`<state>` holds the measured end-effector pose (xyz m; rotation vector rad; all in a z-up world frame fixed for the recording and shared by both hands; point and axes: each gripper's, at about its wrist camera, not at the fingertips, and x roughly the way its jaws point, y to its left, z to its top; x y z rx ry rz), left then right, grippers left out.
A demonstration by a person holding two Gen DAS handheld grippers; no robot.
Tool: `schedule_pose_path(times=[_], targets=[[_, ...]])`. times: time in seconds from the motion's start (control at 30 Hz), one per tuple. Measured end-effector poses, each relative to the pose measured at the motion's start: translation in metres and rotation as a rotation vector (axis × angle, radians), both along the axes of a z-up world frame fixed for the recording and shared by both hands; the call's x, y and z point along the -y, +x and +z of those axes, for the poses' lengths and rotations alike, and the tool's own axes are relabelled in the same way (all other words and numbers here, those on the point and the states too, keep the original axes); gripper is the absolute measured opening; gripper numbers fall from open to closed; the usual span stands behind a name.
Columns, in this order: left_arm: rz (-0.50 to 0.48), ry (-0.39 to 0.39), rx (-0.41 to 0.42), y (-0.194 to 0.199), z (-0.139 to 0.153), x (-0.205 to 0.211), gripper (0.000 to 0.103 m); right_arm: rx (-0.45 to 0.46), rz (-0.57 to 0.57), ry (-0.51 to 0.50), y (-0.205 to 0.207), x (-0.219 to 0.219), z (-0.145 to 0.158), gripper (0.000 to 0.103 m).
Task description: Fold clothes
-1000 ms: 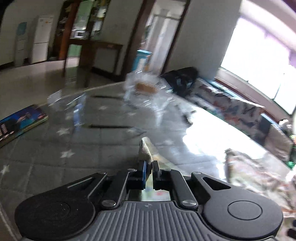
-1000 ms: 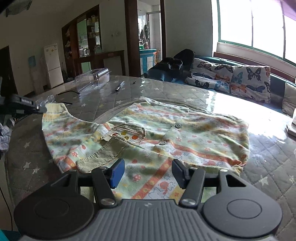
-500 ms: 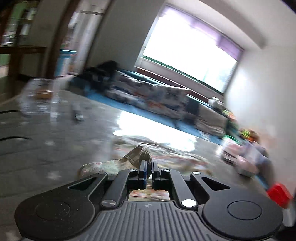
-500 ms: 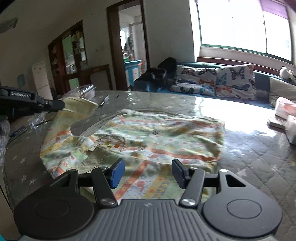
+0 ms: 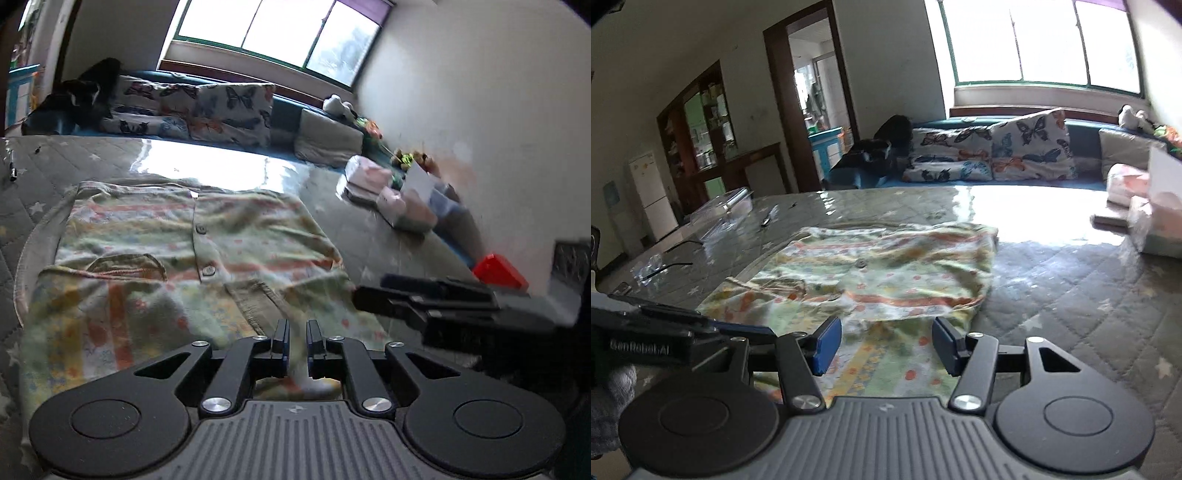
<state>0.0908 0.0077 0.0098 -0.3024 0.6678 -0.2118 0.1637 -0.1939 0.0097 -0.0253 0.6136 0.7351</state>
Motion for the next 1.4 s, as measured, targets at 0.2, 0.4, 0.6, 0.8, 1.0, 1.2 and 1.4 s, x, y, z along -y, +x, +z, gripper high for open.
schedule_pose_path(times=[0.2,0.4,0.6,0.8,1.0,1.2,1.4], targets=[[0.064,0.052,0.033,-0.025,0.01,-0.032,0.042,-0.055,0.045,-0.014,0.003,-0.022,-0.011,0.044],[0.233,0.069,0.013,-0.037,0.004,-0.082,0.046,-0.102,0.075,-0.034,0.005,-0.043,-0.023,0.031],[0.316,0.089,-0.004,-0.045,-0.003,-0.106,0.056,-0.122,0.09,-0.043,0.005,-0.058,-0.027,0.007],[0.329,0.113,-0.005,-0.045,-0.004,-0.108,0.068,-0.043,0.042,-0.017,-0.01,-0.045,-0.005,0.007],[0.333,0.153,-0.014,-0.037,-0.008,-0.106,0.069,-0.048,0.0,-0.049,-0.01,-0.037,-0.01,0.007],[0.351,0.194,-0.002,-0.03,-0.003,-0.108,0.067,-0.025,-0.024,-0.098,-0.008,-0.038,-0.013,0.007],[0.359,0.181,-0.005,-0.018,-0.003,-0.112,0.054,-0.025,-0.023,-0.084,-0.005,-0.031,-0.011,0.008]])
